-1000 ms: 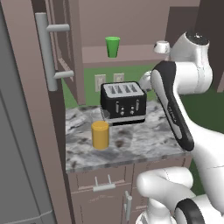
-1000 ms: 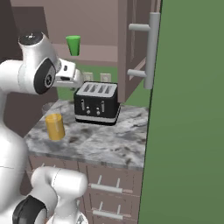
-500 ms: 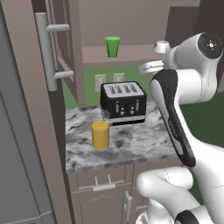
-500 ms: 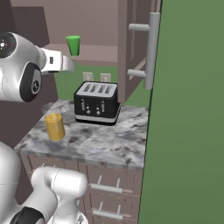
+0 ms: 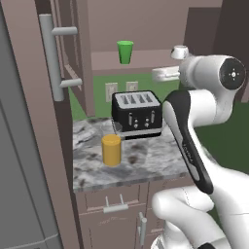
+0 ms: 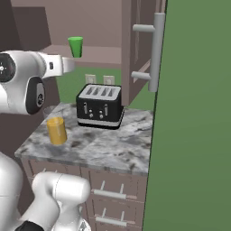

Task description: There is a tray on the dining counter. Grab the cup, mug, and pitcher and place them on the tray. The pitcher may be placed next to the tray if it cannot fit the tray.

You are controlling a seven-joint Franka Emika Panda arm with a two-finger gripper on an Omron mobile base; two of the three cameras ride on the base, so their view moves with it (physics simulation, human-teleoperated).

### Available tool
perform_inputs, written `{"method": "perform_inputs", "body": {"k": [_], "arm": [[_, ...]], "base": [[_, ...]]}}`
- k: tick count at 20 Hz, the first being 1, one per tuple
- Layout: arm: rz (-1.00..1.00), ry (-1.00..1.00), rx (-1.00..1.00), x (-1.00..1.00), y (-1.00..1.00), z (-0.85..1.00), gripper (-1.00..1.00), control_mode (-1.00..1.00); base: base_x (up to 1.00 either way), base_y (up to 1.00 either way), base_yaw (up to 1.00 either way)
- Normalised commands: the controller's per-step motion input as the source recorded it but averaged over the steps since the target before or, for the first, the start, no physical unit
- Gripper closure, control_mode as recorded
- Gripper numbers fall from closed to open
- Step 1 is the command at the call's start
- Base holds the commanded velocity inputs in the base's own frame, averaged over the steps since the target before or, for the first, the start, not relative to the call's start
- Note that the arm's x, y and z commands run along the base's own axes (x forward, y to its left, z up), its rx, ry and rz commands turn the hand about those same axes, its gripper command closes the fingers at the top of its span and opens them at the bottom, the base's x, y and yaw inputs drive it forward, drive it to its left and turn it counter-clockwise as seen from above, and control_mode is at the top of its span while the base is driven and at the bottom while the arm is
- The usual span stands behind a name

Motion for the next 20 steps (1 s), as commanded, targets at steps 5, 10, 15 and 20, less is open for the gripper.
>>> {"method": "perform_inputs", "body": {"k": [5,10,15,20], "arm": [[0.01,-0.29,0.04,0.02,0.0,0.12,-1.0,-1.0],[0.0,-0.32,0.0,0.12,0.01,0.2,-1.0,-1.0],[0.02,-0.06,0.0,0.38,0.0,0.05,-1.0,-1.0],[0.05,0.07,0.05,0.55,0.01,0.05,-1.0,-1.0]], "base": [[0.0,0.0,0.0],[0.0,0.0,0.0],[0.0,0.0,0.0],[0.0,0.0,0.0]]}}
